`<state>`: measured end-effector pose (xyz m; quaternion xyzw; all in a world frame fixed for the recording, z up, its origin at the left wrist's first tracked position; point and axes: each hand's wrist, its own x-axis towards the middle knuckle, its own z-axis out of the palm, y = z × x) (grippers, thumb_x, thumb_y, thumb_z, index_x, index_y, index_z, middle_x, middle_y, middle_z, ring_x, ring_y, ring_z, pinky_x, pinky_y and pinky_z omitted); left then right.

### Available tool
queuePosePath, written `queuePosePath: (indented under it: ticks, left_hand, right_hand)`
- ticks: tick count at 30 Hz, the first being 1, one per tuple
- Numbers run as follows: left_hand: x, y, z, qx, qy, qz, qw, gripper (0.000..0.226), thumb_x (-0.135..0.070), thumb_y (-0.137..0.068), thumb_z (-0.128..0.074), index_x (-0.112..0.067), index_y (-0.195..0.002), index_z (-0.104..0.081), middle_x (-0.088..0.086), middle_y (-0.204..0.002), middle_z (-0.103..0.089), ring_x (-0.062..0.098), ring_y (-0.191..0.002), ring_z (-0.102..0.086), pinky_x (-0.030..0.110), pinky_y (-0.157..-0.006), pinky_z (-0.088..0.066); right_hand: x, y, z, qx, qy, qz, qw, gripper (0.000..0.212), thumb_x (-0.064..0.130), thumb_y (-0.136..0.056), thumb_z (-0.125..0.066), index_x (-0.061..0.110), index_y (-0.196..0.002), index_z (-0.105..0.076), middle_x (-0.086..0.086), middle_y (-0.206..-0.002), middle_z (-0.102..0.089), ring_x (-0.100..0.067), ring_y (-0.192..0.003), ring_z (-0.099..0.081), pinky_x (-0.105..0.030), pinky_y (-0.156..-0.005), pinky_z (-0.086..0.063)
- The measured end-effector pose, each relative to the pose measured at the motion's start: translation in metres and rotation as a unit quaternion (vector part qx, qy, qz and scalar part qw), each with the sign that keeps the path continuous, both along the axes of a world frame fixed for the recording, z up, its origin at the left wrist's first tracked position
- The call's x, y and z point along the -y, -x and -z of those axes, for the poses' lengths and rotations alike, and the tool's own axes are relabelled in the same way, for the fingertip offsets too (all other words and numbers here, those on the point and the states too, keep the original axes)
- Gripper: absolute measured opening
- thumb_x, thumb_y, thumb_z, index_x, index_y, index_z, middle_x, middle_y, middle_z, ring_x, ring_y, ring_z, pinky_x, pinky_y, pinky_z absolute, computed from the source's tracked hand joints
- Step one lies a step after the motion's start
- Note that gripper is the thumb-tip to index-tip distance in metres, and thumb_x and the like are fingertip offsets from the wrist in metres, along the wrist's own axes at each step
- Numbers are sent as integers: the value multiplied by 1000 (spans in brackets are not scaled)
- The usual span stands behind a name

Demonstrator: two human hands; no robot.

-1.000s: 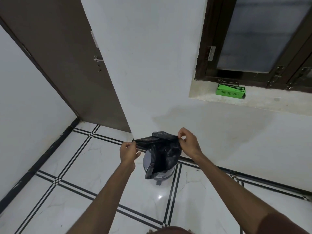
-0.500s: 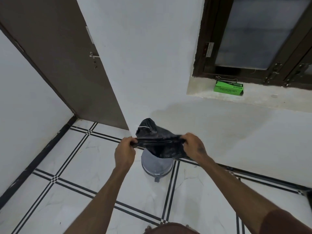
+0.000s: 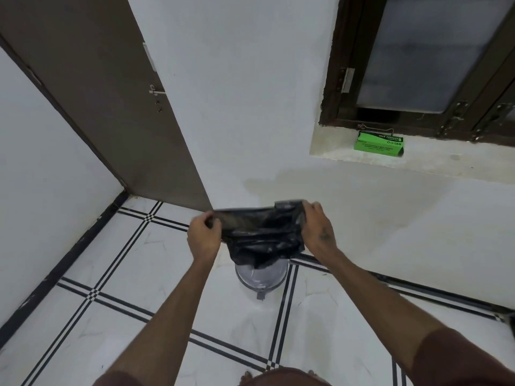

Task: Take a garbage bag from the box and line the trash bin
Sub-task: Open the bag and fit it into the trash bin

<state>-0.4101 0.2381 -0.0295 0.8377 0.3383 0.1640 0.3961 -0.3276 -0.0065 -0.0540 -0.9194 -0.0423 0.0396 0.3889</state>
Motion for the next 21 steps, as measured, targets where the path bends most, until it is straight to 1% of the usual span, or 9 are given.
queuePosePath:
  ticks: [3,6,9,11,13,14,17,19,21]
  left_hand:
    - [6,-12,-30,145,-30,6,989,37,-2,-88,-58,-15,-123,-62,3,-118,-57,14,-99,-58,25,-88,-48]
    - [8,1,-29,177,-142,96,969,44,-3,-90,-52,-18,-132,-56,4,-116,-51,10,-93,-50,22,-81,-46]
    - [-2,33,13,21,-235,212,948,38,-12,-89,-54,-27,-123,-62,3,-108,-57,20,-92,-52,29,-66,-43]
    - [-18,60,53,-197,-324,254,890,43,-4,-83,-57,-20,-123,-63,5,-115,-55,27,-101,-54,35,-69,-50]
    - [-28,84,76,-398,-254,241,848,31,-17,-88,-58,-13,-118,-61,6,-121,-56,28,-110,-57,35,-83,-52]
    - [-31,92,84,-444,-207,238,839,31,-24,-87,-60,-11,-116,-61,7,-120,-60,27,-111,-60,34,-85,-51]
    - [-32,100,82,-475,-117,217,845,34,-27,-81,-63,-10,-111,-64,7,-113,-68,26,-105,-66,32,-84,-52]
    - [-29,91,73,-455,-93,198,863,34,-25,-79,-64,-10,-110,-63,6,-110,-67,27,-105,-65,31,-84,-51]
    - [-23,76,58,-387,-63,153,907,21,-14,-81,-61,-9,-101,-64,7,-97,-65,30,-101,-66,30,-77,-48]
  right_hand:
    - [-9,-5,-30,136,-12,-39,990,45,13,-97,-46,21,-141,-40,-1,-134,-38,-15,-101,-51,-32,-82,-51]
    - [-3,7,-32,154,-28,-93,983,55,16,-98,-52,31,-149,-35,3,-149,-28,-15,-127,-44,-37,-102,-46]
    - [12,26,-1,39,-42,-106,993,48,41,-96,-53,45,-142,-38,3,-131,-54,-17,-116,-55,-38,-97,-46]
    - [31,41,29,-42,106,-177,978,37,24,-94,-46,30,-130,-52,-7,-117,-65,-27,-107,-63,-37,-88,-49]
    - [51,56,57,-125,303,-257,909,29,11,-94,-43,11,-118,-60,-14,-121,-65,-32,-112,-62,-35,-89,-48]
    - [59,62,66,-162,366,-288,870,28,10,-94,-44,8,-118,-59,-15,-124,-64,-31,-116,-61,-34,-90,-47]
    - [65,67,77,-294,376,-301,825,33,7,-92,-46,4,-121,-59,-17,-114,-63,-32,-106,-66,-29,-75,-51]
    - [60,60,72,-357,313,-289,831,43,-1,-86,-39,6,-116,-68,-14,-100,-63,-28,-81,-68,-22,-53,-50]
    - [52,45,68,-357,253,-264,859,51,-6,-82,-36,10,-112,-73,-14,-101,-64,-29,-81,-65,-20,-47,-48]
